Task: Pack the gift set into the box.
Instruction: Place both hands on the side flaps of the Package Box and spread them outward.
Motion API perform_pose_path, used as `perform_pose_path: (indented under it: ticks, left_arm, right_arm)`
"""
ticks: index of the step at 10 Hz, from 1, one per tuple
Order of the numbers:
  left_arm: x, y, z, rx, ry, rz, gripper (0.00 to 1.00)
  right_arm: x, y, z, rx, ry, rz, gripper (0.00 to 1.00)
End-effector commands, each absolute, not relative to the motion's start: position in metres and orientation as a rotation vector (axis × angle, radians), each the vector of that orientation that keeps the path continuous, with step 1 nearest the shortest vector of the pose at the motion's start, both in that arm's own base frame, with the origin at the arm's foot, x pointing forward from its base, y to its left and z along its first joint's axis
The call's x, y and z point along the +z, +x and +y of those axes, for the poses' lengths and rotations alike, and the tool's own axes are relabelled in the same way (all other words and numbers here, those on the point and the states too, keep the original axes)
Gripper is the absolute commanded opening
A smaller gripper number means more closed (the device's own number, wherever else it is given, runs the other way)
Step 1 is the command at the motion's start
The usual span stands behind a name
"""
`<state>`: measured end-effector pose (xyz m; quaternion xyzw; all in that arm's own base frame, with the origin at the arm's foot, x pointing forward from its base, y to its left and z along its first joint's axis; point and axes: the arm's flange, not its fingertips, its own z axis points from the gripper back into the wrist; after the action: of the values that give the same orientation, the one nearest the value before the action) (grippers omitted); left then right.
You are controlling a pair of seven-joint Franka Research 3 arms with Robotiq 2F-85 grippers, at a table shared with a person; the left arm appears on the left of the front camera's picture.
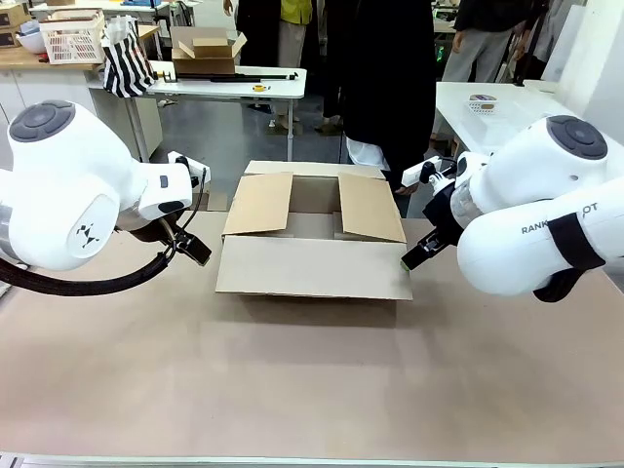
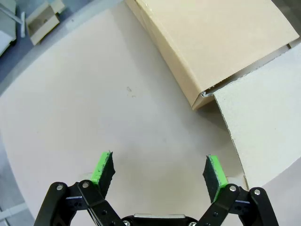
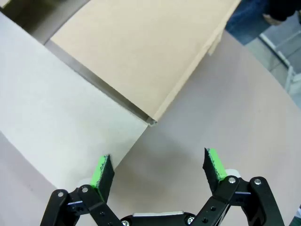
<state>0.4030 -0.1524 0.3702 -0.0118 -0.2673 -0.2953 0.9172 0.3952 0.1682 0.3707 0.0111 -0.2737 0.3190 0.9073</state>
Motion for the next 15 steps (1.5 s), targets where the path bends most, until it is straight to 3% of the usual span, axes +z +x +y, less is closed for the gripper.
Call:
perform_pose_path:
  ticks: [1,12,15]
  left_arm:
    - [0.370,0.403,-0.152,-0.606,-0.024,-0.550,1.00]
    - [0.370,0.403,-0.152,-0.607,-0.024,-0.550,1.00]
    - [0.452,0.381,-0.129,-0.543,-0.072,-0.419,1.00]
  right_arm:
    - [0.371,0.395,0.168,0.658,0.023,-0.565,1.00]
    - [0.371,0.395,0.168,0.658,0.023,-0.565,1.00]
    - [0.426,0.339,0.148,0.621,0.148,-0.556,1.00]
